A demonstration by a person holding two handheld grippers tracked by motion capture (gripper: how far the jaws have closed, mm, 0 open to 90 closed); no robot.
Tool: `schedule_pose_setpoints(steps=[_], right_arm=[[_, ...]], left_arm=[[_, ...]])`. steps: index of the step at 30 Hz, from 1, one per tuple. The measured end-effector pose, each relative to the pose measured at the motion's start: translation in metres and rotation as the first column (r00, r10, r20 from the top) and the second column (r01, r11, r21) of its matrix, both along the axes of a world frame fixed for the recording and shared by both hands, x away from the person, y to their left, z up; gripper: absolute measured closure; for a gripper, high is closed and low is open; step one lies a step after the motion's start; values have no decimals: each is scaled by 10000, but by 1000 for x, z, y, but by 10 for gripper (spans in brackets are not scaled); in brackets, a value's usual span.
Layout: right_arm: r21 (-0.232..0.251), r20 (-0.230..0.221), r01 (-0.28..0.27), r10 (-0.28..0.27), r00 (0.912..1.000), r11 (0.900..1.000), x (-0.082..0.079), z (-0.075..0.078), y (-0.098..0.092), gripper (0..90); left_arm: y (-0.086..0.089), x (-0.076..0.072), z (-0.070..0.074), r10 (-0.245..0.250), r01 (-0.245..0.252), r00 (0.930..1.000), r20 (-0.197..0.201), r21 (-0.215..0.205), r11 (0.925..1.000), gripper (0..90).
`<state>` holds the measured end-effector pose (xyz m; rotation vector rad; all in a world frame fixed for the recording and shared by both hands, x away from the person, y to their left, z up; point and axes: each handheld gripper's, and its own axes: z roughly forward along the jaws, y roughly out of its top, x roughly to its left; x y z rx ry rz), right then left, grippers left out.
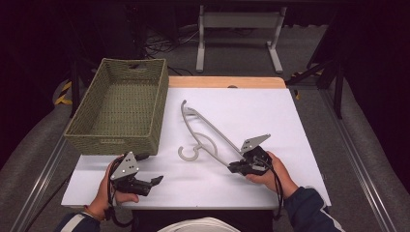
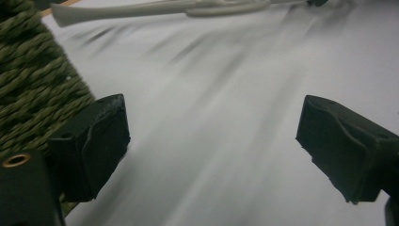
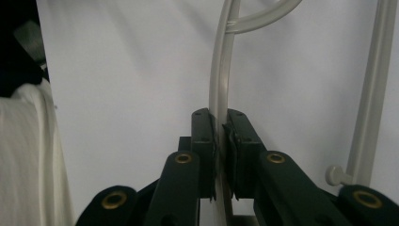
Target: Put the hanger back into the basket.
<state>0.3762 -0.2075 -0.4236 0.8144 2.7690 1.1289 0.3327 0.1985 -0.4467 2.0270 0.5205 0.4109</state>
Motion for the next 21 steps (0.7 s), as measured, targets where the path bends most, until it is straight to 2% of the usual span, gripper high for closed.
schedule_pose_setpoints(steps=[2, 4, 8, 9, 10, 13, 15, 16, 18, 20, 21], right_arm=[[545, -17, 277, -276, 9996, 9981, 1, 1, -2, 833], [1051, 46, 572, -580, 9983, 9928, 2, 2, -3, 833], [1996, 231, 966, -1032, 9944, 9751, 3, 7, -6, 833], [1996, 231, 966, -1032, 9944, 9751, 3, 7, -6, 833], [2285, 345, 1023, -1131, 9930, 9682, 2, 8, -6, 833], [2936, 597, 1127, -1358, 9889, 9493, 0, 13, -5, 833], [3237, 844, 1065, -1408, 9864, 9401, -1, 15, -4, 833], [3402, 955, 1042, -1445, 9849, 9346, -3, 16, -3, 833], [3572, 1077, 1085, -1563, 9818, 9277, -5, 16, -3, 833], [3771, 1091, 1117, -1639, 9804, 9194, -6, 16, -3, 832], [3856, 1192, 1128, -1706, 9781, 9157, -7, 16, -3, 832]], left_arm=[[-5, -3, 0, -151, 154, 9997, 217, -133, 9998, 143], [-8, -4, 0, -213, 218, 9996, 205, -270, 9994, 163], [-31, -3, 4, -789, 783, 9969, -20, -967, 9922, 178], [-31, -3, 4, -789, 783, 9969, -20, -967, 9922, 190], [-38, 0, 6, -905, 891, 9959, -56, -1262, 9880, 190], [-56, 8, 11, -1210, 1183, 9926, -46, -1769, 9771, 255], [-70, 17, 15, -1413, 1338, 9898, -162, -2296, 9640, 311], [-75, 20, 16, -1433, 1342, 9895, -197, -2452, 9601, 365], [-87, 29, 19, -1630, 1445, 9859, -389, -2943, 9447, 380], [-100, 35, 20, -1867, 1625, 9813, -461, -3203, 9333, 418], [-107, 36, 20, -1926, 1683, 9803, -446, -3228, 9314, 414]])
